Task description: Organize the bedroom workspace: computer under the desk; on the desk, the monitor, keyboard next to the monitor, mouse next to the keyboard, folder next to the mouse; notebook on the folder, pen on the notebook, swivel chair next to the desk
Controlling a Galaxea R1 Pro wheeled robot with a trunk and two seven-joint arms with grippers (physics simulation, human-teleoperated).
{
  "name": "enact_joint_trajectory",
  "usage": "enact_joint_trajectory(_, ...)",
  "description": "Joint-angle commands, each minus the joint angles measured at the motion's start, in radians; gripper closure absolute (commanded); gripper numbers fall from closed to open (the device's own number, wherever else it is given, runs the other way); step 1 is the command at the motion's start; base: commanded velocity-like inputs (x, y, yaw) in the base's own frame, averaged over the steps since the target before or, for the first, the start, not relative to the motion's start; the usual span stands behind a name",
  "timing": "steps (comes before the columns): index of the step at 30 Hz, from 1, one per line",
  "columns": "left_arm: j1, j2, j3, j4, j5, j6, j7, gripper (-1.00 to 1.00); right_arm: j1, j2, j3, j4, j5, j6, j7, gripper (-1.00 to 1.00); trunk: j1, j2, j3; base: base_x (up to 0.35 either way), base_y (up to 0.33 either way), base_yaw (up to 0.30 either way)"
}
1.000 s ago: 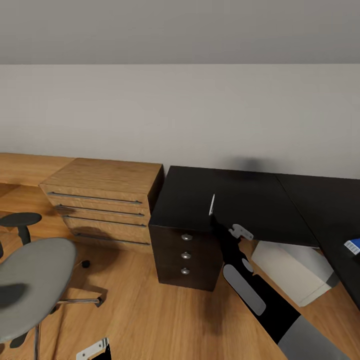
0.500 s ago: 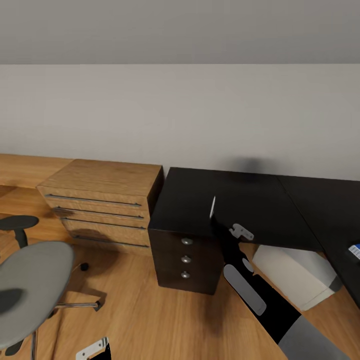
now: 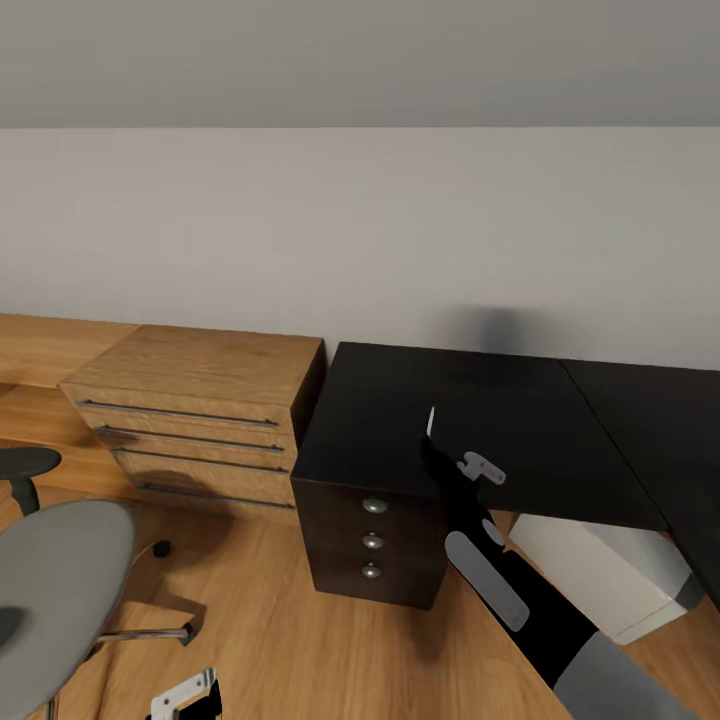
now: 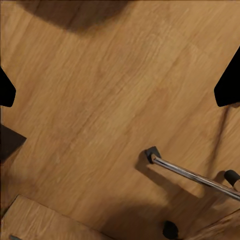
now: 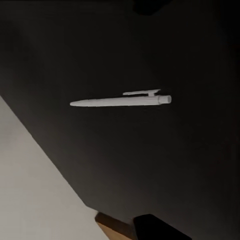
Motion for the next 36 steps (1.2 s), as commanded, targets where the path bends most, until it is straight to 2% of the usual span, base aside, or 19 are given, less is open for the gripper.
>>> enact_joint_trajectory(1, 0.000, 0.000, 0.001, -0.028, 0.011, -0.001, 0.000, -1.00, -0.002, 0.006, 0.004, 0.017, -0.007, -0.001, -0.005, -1.00, 0.000, 0.000, -0.001, 0.023, 0.000, 0.000)
enact_joint_trajectory(2, 0.000, 0.001, 0.002, -0.080, 0.012, 0.011, 0.000, -1.00, -0.005, 0.032, 0.004, 0.043, 0.003, 0.023, -0.006, -1.00, 0.000, 0.000, -0.001, 0.012, 0.000, 0.000)
enact_joint_trajectory(3, 0.000, 0.001, 0.002, -0.099, 0.012, 0.019, 0.000, -1.00, -0.006, 0.043, 0.003, 0.053, 0.009, 0.036, -0.007, -1.00, 0.000, 0.000, -0.001, 0.009, 0.000, 0.000)
enact_joint_trajectory(5, 0.000, 0.002, 0.004, -0.180, 0.014, 0.092, 0.001, -1.00, -0.033, 0.086, 0.000, 0.105, 0.053, 0.107, -0.009, -1.00, 0.000, 0.000, -0.001, 0.005, 0.000, 0.000)
enact_joint_trajectory(6, 0.000, 0.002, 0.004, -0.201, 0.015, 0.119, 0.001, -1.00, -0.045, 0.096, 0.000, 0.122, 0.069, 0.127, -0.009, -1.00, 0.000, 0.000, -0.001, 0.003, 0.000, 0.000)
enact_joint_trajectory(8, 0.000, 0.002, 0.016, -0.295, 0.017, 0.243, 0.002, -1.00, -0.114, 0.139, -0.002, 0.205, 0.141, 0.201, -0.009, -1.00, 0.000, 0.000, -0.001, 0.002, 0.000, 0.000)
enact_joint_trajectory(9, 0.000, 0.001, 0.031, -0.344, 0.017, 0.304, 0.002, -1.00, -0.153, 0.162, -0.002, 0.254, 0.181, 0.239, -0.010, -1.00, 0.000, 0.000, -0.001, 0.000, 0.000, 0.000)
enact_joint_trajectory(10, 0.000, 0.000, 0.061, -0.415, 0.020, 0.389, 0.001, -1.00, -0.206, 0.196, -0.003, 0.334, 0.232, 0.298, -0.010, -1.00, 0.000, 0.000, -0.001, 0.000, 0.000, 0.000)
enact_joint_trajectory(11, 0.000, 0.000, 0.070, -0.439, 0.022, 0.416, 0.001, -1.00, -0.221, 0.206, -0.004, 0.361, 0.245, 0.315, -0.010, -1.00, 0.000, 0.000, -0.001, 0.000, 0.000, 0.000)
enact_joint_trajectory(13, 0.000, 0.000, 0.094, -0.533, 0.042, 0.513, 0.002, -1.00, -0.271, 0.234, -0.005, 0.459, 0.274, 0.364, -0.011, -1.00, 0.000, 0.000, -0.001, 0.000, 0.000, 0.000)
enact_joint_trajectory(14, 0.000, 0.000, 0.103, -0.578, 0.074, 0.572, 0.003, -1.00, -0.305, 0.244, -0.005, 0.525, 0.284, 0.383, -0.013, -1.00, 0.000, 0.000, -0.001, 0.000, 0.000, 0.000)
enact_joint_trajectory(16, -0.001, 0.000, 0.105, -0.597, 0.102, 0.601, 0.003, -1.00, -0.325, 0.248, -0.006, 0.563, 0.287, 0.391, -0.020, -1.00, 0.000, 0.000, -0.001, 0.000, 0.000, 0.000)
enact_joint_trajectory(22, -0.014, -0.001, 0.109, -0.652, 0.233, 0.661, 0.003, -1.00, -0.363, 0.252, -0.006, 0.639, 0.293, 0.403, -0.115, -1.00, 0.000, 0.000, -0.001, 0.000, 0.000, 0.000)
enact_joint_trajectory(24, -0.015, -0.002, 0.108, -0.656, 0.253, 0.675, 0.003, -1.00, -0.365, 0.251, -0.004, 0.647, 0.294, 0.402, -0.126, -1.00, 0.000, 0.000, -0.001, 0.000, 0.000, 0.000)
enact_joint_trajectory(31, -0.017, 0.001, 0.120, -0.660, 0.266, 0.669, 0.000, -1.00, -0.362, 0.246, 0.000, 0.678, 0.303, 0.398, -0.136, -1.00, 0.000, 0.000, -0.001, 0.000, 0.000, 0.000)
enact_joint_trajectory(32, -0.017, 0.002, 0.126, -0.661, 0.266, 0.638, 0.000, -1.00, -0.361, 0.246, 0.000, 0.681, 0.304, 0.397, -0.134, -1.00, 0.000, 0.000, -0.001, 0.000, 0.000, 0.000)
enact_joint_trajectory(36, -0.017, 0.002, 0.128, -0.662, 0.266, 0.610, -0.001, -1.00, -0.360, 0.245, 0.000, 0.683, 0.304, 0.397, -0.131, -1.00, 0.000, 0.000, -0.001, 0.000, 0.000, 0.000)
